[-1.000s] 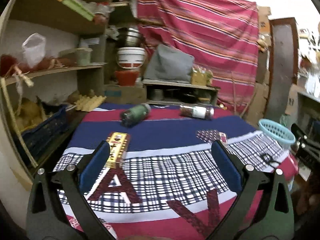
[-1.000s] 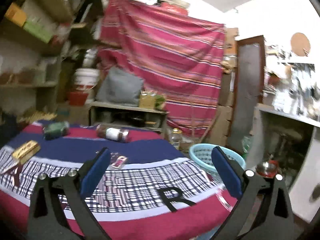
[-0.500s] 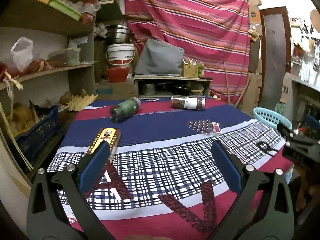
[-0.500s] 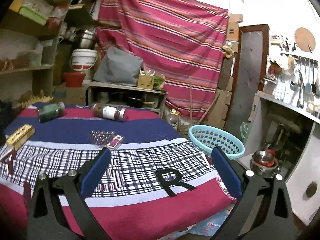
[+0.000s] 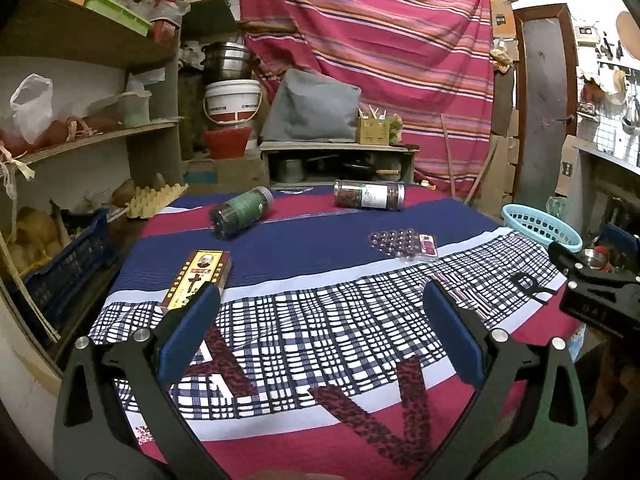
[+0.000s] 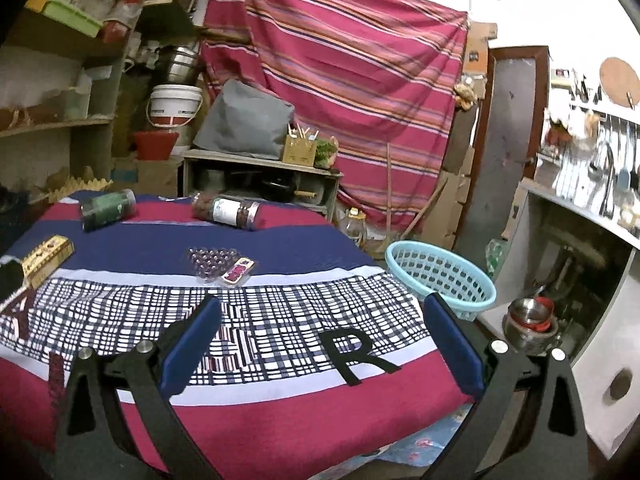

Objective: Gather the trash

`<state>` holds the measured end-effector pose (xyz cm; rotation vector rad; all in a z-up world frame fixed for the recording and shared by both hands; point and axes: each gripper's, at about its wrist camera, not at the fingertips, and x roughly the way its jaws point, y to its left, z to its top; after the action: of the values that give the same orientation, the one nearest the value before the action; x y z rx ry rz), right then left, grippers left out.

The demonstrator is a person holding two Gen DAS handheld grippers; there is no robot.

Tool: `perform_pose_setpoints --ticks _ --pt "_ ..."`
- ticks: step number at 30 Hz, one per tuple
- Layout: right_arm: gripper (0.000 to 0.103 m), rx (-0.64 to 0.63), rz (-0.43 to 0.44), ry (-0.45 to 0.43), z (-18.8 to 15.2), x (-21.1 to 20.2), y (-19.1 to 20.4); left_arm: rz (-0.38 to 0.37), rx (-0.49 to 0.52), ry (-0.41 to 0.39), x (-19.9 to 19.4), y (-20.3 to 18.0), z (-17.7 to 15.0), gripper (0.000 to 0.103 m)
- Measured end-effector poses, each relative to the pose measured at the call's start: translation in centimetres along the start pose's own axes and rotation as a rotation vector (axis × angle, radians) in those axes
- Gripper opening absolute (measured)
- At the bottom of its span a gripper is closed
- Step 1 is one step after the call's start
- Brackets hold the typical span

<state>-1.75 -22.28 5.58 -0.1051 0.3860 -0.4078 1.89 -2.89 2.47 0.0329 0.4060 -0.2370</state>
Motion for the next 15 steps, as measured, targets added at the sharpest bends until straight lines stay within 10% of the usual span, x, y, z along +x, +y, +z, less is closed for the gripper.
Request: perform_pose_setpoints --ticks 15 --pt "0.098 0.041 0.016 0.026 -0.06 0.56 -0.48 -0.003 -0.003 0.012 0.15 0.00 -0.16 0.098"
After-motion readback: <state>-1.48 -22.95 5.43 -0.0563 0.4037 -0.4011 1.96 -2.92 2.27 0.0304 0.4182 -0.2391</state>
